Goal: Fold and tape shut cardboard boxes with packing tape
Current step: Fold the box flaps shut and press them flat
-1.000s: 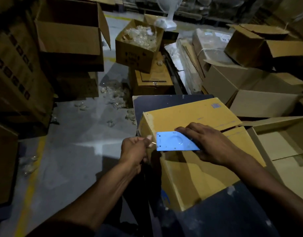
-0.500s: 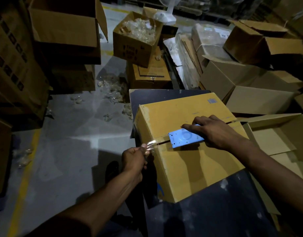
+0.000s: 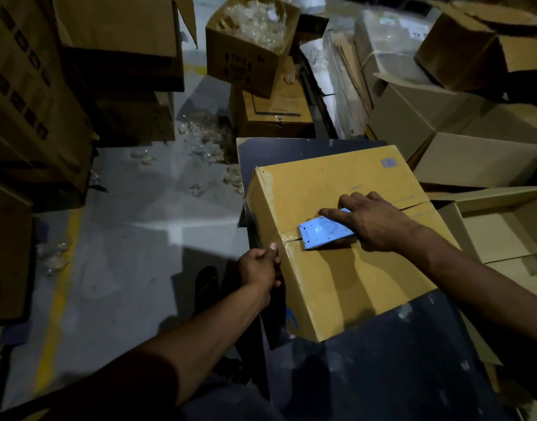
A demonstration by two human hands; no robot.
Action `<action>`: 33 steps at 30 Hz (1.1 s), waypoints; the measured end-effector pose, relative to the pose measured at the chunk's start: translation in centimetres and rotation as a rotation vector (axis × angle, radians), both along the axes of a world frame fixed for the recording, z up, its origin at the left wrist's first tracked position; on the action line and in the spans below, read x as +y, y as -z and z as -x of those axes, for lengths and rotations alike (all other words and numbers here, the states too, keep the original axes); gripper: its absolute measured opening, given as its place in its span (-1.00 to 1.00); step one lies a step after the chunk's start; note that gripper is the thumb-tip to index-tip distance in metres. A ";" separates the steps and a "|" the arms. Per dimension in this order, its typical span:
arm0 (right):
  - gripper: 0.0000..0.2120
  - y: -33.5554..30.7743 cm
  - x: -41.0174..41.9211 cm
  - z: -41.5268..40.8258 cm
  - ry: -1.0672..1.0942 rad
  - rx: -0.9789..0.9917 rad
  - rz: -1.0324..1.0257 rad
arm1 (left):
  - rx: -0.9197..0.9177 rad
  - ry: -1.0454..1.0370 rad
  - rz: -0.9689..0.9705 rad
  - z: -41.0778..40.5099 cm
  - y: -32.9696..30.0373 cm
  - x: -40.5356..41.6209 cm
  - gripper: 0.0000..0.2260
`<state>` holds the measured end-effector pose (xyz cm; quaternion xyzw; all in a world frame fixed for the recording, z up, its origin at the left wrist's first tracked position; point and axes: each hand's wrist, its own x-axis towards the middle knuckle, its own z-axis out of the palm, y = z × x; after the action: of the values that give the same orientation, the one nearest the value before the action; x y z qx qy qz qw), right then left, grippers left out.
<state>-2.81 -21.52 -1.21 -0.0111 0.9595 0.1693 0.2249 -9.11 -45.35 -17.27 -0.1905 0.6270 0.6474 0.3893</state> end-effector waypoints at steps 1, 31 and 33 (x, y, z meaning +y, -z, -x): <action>0.02 0.0 -0.2 0.1 -0.006 -0.011 -0.021 | 0.007 -0.009 0.032 -0.1 -0.1 0.2 -0.70; -0.31 -2.1 -4.4 9.6 0.016 -0.035 0.056 | 1.167 1.350 0.387 20.2 -2.6 -0.6 0.08; -0.38 -1.9 -4.5 11.5 0.055 -0.048 0.117 | 1.249 1.433 0.425 21.5 -2.6 -1.0 0.00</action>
<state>-14.35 -25.98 0.73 -0.0020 0.9620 0.1064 0.2515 -30.59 -46.34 -14.70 0.5475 0.7916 0.1151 0.2458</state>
